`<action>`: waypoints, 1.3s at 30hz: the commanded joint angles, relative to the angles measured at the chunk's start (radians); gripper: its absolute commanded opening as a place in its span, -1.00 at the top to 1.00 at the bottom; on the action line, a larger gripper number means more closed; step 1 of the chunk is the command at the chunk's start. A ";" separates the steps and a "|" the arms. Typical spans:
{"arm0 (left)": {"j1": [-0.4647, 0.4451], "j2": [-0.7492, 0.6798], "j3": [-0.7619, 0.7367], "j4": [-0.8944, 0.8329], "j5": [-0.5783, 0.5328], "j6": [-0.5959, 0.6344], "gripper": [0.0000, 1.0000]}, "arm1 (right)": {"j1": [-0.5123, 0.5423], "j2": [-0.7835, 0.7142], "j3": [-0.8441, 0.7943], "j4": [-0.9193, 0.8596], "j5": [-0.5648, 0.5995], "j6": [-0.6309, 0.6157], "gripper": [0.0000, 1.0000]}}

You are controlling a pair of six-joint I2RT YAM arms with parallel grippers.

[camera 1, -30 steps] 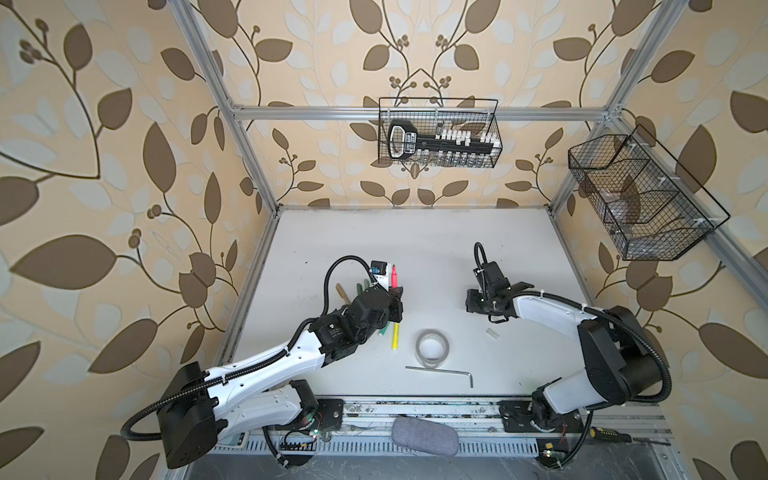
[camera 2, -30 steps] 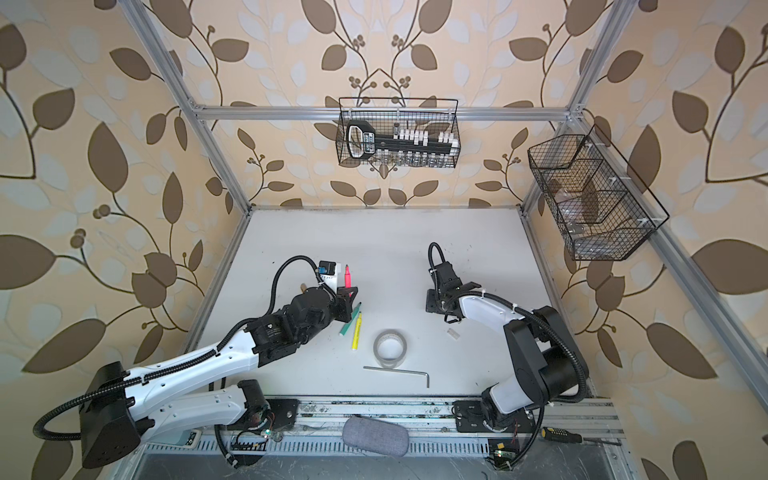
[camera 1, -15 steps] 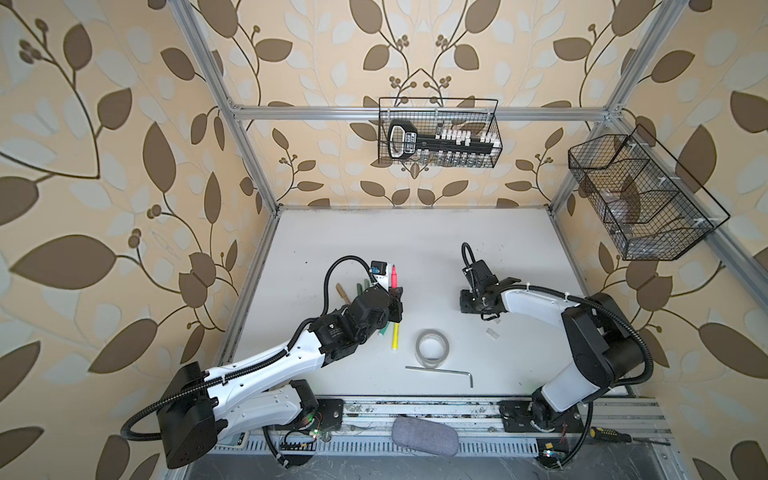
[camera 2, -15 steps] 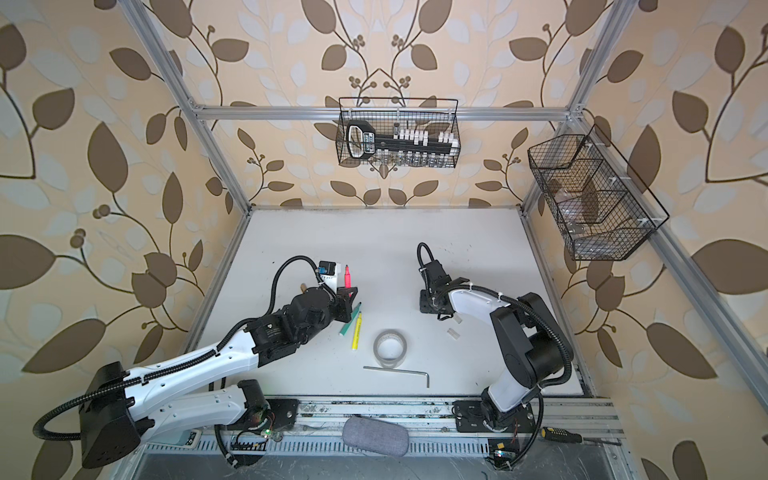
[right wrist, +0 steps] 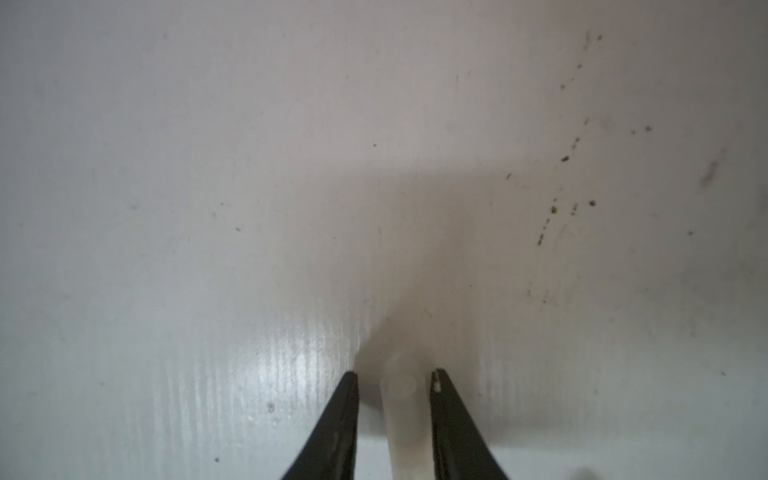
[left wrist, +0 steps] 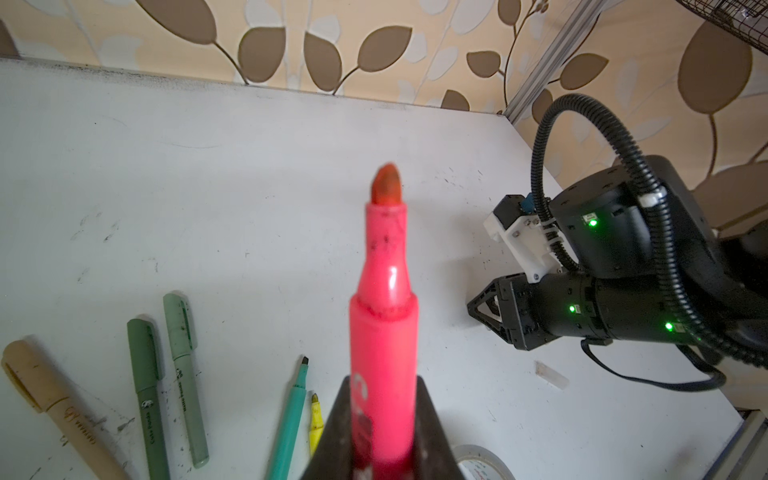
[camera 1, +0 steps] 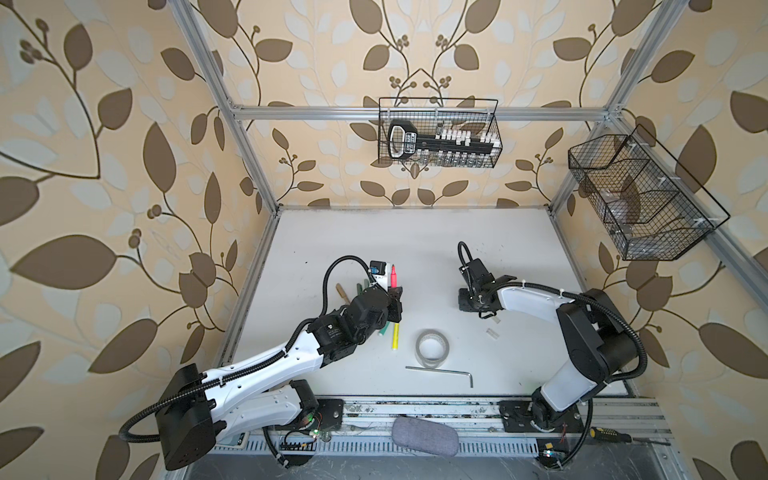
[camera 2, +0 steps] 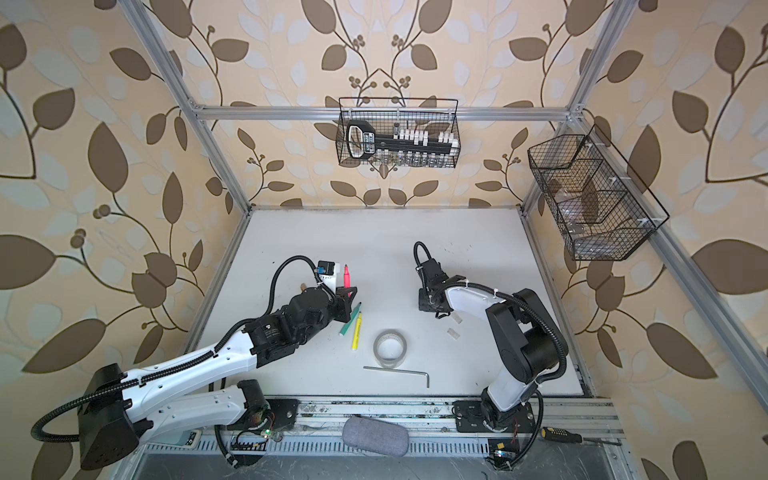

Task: Insert the pens into the pen caps
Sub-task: 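Lift the clear cap with the right gripper and carry it toward the highlighter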

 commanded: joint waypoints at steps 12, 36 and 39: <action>0.003 -0.021 0.046 0.010 0.003 0.002 1.00 | 0.007 0.004 -0.013 -0.047 0.008 0.001 0.61; 0.000 0.047 0.034 0.153 0.326 -0.158 1.00 | 0.155 -0.496 -0.015 -0.107 0.059 0.239 0.66; -0.004 0.082 0.035 0.186 0.346 -0.178 1.00 | 0.193 -0.537 0.010 -0.064 0.054 0.293 0.67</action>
